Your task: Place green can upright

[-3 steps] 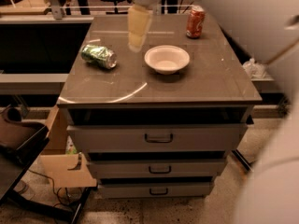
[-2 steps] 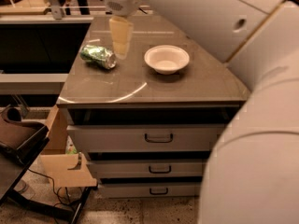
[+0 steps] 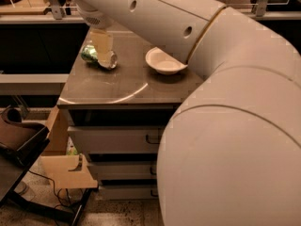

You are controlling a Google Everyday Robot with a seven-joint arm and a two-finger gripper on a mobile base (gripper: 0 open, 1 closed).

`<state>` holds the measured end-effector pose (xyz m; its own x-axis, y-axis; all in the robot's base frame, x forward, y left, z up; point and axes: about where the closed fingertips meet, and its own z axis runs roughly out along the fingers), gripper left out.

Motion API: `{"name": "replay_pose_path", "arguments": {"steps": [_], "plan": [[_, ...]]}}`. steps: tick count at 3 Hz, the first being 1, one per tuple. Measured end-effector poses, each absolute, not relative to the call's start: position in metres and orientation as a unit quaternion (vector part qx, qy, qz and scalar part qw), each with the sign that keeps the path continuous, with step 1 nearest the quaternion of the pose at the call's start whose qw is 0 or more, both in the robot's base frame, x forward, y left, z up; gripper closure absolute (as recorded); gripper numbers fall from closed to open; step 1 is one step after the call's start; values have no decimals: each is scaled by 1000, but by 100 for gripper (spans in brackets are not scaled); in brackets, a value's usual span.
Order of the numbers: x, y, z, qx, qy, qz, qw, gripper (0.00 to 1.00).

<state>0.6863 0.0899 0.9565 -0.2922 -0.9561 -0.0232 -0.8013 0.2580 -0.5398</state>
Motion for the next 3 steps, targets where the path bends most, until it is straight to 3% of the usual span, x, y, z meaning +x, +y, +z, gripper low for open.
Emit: {"name": "replay_pose_path", "arguments": {"steps": [3], "plan": [[732, 151, 918, -554, 797, -207, 121, 0]]}}
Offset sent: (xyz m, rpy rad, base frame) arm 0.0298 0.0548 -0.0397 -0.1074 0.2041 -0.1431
